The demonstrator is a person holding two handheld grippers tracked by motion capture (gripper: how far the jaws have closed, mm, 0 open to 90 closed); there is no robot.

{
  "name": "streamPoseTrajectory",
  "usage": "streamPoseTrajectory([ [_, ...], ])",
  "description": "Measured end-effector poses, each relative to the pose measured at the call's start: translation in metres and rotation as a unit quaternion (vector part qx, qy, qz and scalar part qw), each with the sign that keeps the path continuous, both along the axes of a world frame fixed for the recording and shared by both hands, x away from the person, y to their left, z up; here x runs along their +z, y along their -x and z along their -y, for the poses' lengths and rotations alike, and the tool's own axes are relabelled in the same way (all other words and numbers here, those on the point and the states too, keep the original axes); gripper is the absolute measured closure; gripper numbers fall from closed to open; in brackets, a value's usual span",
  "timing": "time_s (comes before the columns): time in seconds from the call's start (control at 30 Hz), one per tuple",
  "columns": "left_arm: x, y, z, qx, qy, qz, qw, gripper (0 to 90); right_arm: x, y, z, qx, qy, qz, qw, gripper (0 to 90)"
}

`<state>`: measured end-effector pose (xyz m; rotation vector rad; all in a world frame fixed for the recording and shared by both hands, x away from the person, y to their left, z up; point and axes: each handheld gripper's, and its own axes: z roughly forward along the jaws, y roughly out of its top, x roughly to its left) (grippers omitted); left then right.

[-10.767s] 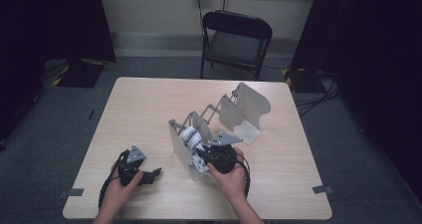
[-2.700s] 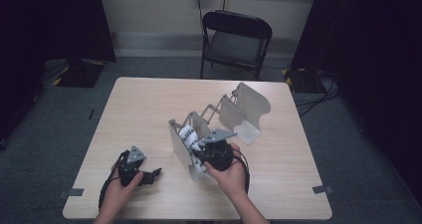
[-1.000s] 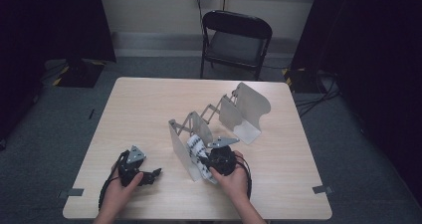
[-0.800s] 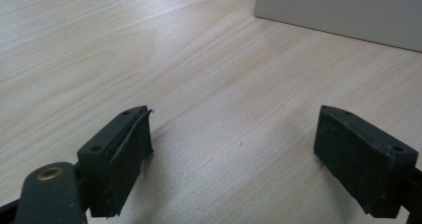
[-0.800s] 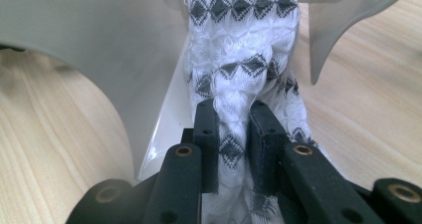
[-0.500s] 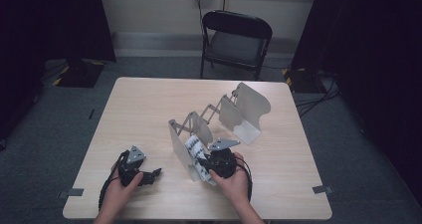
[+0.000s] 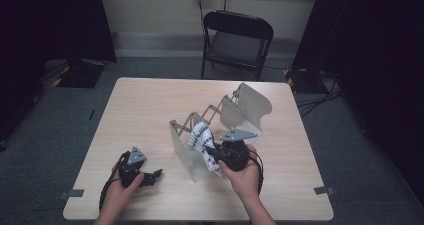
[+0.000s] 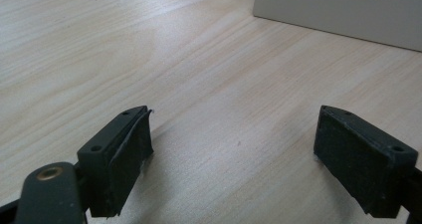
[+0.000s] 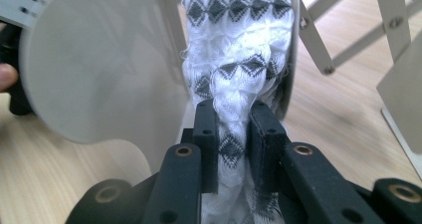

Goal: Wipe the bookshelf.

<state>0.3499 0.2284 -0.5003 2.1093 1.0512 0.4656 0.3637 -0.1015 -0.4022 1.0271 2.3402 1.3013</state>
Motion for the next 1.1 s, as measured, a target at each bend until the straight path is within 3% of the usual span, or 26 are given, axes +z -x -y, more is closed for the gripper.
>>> streamPoseTrajectory([
  [0.27,0.000,0.000,0.000,0.000,0.000,0.000,1.0000,14.7,-0.022,-0.005,0.004,-0.008,0.008,-0.021,0.9997,77.0],
  [0.6,0.000,0.000,0.000,0.001,0.001,-0.001,1.0000,14.7,-0.054,-0.005,-0.004,-0.002,0.037,-0.047,0.9982,77.0],
  [0.8,0.000,0.000,0.000,0.001,0.001,-0.001,1.0000,14.7,-0.065,-0.003,-0.004,0.003,0.045,-0.061,0.9971,77.0],
  [0.93,0.000,0.000,0.000,0.000,0.000,0.000,1.0000,14.7,-0.064,-0.002,-0.003,0.004,0.044,-0.065,0.9969,77.0],
  [1.1,0.000,0.000,0.000,0.000,0.000,0.000,1.0000,14.7,-0.038,0.002,0.001,0.007,0.026,-0.039,0.9989,77.0],
])
